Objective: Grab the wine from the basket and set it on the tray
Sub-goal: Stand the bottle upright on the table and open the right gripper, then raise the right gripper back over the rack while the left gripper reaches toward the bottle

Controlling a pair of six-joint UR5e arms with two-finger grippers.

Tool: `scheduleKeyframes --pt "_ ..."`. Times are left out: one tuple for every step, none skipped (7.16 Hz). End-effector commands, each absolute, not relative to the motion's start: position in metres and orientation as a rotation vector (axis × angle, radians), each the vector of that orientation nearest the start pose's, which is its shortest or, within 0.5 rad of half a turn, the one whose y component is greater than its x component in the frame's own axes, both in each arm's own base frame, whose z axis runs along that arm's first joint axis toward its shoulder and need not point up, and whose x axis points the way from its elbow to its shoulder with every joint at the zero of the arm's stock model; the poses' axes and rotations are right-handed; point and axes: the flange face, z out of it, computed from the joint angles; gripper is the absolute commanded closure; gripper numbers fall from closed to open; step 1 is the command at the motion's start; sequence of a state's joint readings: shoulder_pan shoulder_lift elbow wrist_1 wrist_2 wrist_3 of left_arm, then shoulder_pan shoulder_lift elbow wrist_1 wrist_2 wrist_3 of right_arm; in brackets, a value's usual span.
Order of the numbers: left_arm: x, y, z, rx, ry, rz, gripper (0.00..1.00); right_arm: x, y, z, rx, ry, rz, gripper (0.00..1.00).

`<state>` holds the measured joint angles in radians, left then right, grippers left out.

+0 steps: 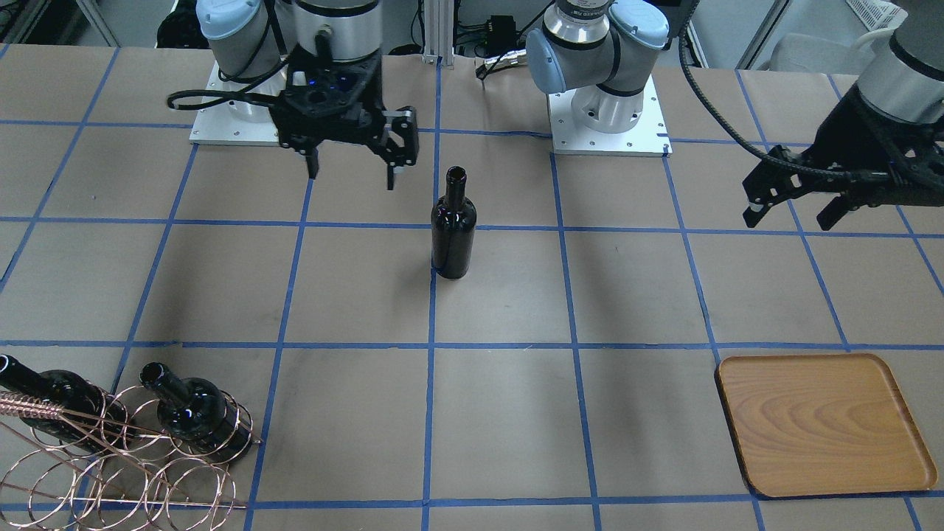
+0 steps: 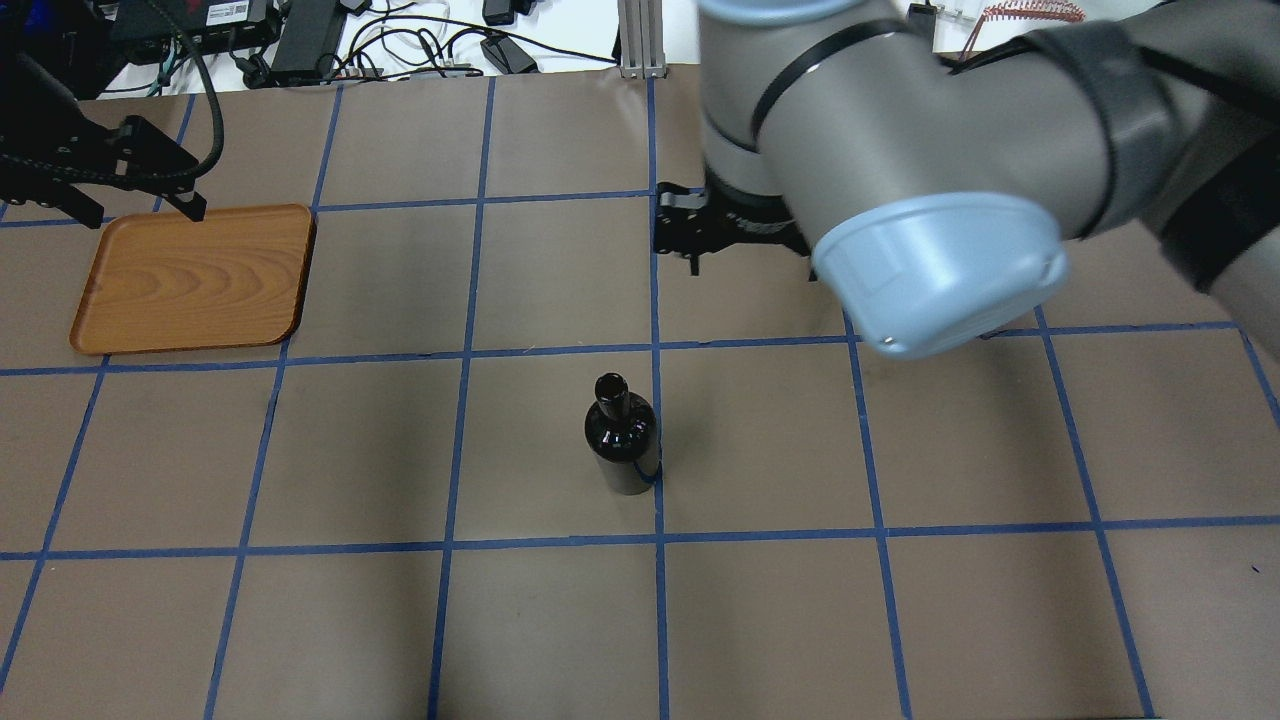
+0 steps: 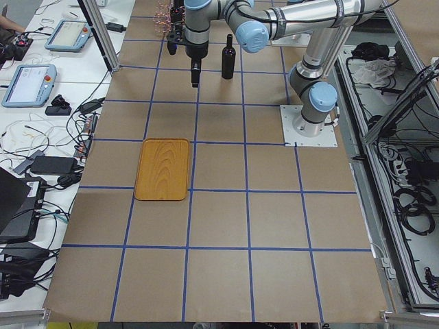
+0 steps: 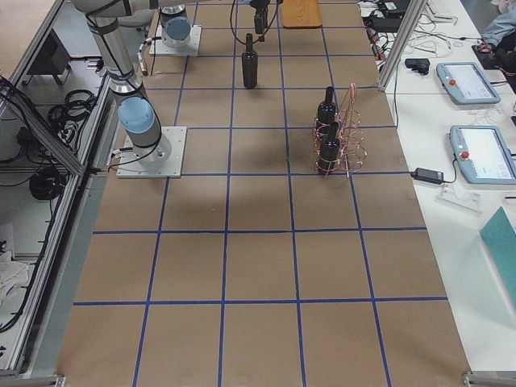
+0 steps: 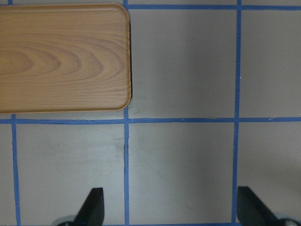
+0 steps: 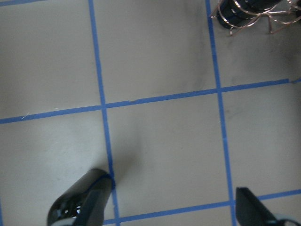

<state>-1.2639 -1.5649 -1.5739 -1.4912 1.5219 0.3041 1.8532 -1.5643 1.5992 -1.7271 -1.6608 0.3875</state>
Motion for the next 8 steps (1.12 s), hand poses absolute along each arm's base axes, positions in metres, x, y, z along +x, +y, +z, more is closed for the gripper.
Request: scheduleKeyframes --pt "-0.057 -0.508 0.505 0.053 3.157 -0.163 0.0 0.184 -0.451 0.526 0.148 3.177 -0.211 0.0" --pt "-0.088 -0.501 0.509 0.036 3.174 -0.171 0.0 0.178 -0.452 0.529 0.163 3.178 -0.21 0.0" --pt "-0.124 -0.49 0.511 0.031 3.182 -0.167 0.0 0.175 -0.458 0.529 0.169 3.17 -0.204 0.0" --pt "-0.166 -0.478 0.508 0.038 3.188 -0.146 0.0 0.177 -0.476 0.54 0.164 3.151 -0.218 0.0" --pt "-0.198 -0.468 0.501 0.032 3.194 -0.116 0.0 0.178 -0.502 0.544 0.104 3.165 -0.178 0.0" --pt "-0.226 -0.449 0.488 0.109 3.193 -0.074 0.0 0.178 -0.505 0.541 0.077 3.177 -0.163 0.0" --pt "-0.246 -0.438 0.473 0.094 3.193 -0.031 0.0 0.178 -0.504 0.54 0.065 3.173 -0.176 0.0" --pt "-0.268 -0.422 0.459 0.035 3.179 0.014 0.0 0.179 -0.507 0.539 0.055 3.165 -0.189 0.0"
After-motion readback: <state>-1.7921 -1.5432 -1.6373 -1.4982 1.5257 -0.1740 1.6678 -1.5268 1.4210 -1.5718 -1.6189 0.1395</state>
